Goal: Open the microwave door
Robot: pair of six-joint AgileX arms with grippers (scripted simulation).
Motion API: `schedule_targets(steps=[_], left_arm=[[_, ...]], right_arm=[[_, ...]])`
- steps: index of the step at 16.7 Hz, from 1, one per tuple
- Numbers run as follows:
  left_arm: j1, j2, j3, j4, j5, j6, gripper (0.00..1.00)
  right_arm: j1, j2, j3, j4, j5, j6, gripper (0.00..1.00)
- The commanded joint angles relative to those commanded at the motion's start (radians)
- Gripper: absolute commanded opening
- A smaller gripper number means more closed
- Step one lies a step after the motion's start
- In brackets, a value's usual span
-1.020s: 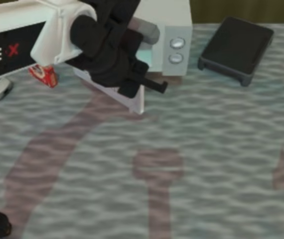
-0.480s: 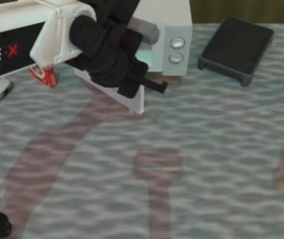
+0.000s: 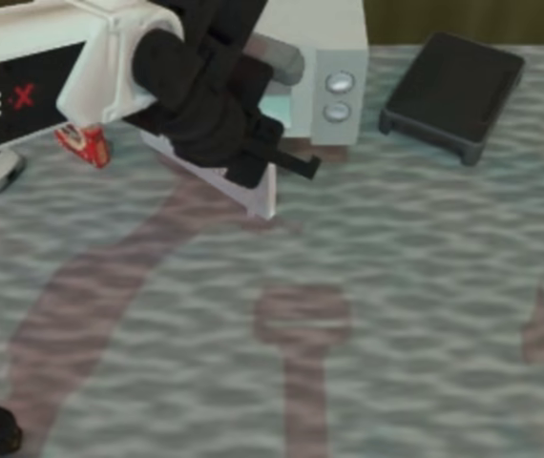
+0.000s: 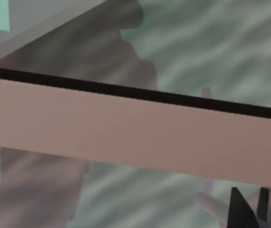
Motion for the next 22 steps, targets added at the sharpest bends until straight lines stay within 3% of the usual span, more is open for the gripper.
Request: schedule_targets(steps=[8, 15, 22], left_arm=[[-0.005, -0.001, -0.002, 0.000, 0.009, -0.001, 0.00], [0.042, -0.060, -0.075, 0.010, 0.074, 0.126, 0.00], [0.044, -0.063, -0.078, 0.011, 0.077, 0.131, 0.00]], right_arm=[[0.000, 0.000, 0.000, 0.000, 0.000, 0.000, 1.00], [0.000, 0.000, 0.000, 0.000, 0.000, 0.000, 1.00], [0.000, 0.000, 0.000, 0.000, 0.000, 0.000, 1.00]])
